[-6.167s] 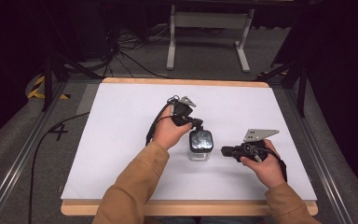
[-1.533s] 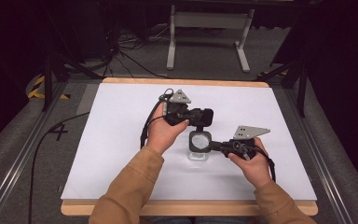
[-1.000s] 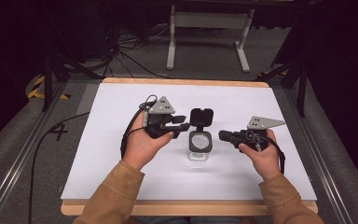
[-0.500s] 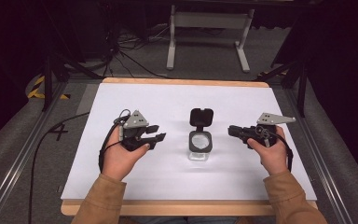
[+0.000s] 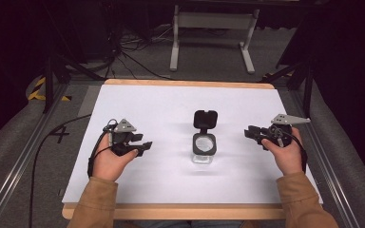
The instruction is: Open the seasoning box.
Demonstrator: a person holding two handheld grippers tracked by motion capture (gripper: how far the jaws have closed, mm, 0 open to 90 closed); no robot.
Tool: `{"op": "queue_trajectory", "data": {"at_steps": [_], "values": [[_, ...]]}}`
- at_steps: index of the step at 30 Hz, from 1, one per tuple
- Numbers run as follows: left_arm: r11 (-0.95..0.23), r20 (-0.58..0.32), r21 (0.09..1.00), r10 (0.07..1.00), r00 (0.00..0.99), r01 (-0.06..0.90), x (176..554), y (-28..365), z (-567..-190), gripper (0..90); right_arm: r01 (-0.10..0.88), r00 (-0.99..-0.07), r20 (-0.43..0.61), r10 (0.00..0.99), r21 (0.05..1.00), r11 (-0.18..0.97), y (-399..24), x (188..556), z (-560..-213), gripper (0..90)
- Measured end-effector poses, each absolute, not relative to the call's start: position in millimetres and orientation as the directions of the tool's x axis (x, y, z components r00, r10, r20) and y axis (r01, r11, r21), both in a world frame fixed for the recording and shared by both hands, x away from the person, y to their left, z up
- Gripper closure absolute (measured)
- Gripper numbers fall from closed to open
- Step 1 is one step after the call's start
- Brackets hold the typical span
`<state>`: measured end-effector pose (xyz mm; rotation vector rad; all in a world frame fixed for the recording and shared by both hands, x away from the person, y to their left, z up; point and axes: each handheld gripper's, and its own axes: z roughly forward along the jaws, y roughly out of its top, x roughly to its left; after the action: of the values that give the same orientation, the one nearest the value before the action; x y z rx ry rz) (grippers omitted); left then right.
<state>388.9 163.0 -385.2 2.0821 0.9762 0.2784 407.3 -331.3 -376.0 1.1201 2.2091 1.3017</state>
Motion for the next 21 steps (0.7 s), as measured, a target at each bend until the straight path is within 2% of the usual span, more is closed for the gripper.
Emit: {"op": "queue_trajectory", "data": {"at_steps": [12,21], "values": [[-0.377,-0.144,0.720,0.740,0.657,0.583,408,176,-420,45.9,0.564,-0.533,0.121,0.837,0.788,0.245,-358,419,-404,61.6],[-0.350,-0.163,0.737,0.739,0.654,0.578,412,185,-434,44.8,0.576,-0.520,0.106,0.847,0.776,0.256,-363,424,-422,56.6]]}}
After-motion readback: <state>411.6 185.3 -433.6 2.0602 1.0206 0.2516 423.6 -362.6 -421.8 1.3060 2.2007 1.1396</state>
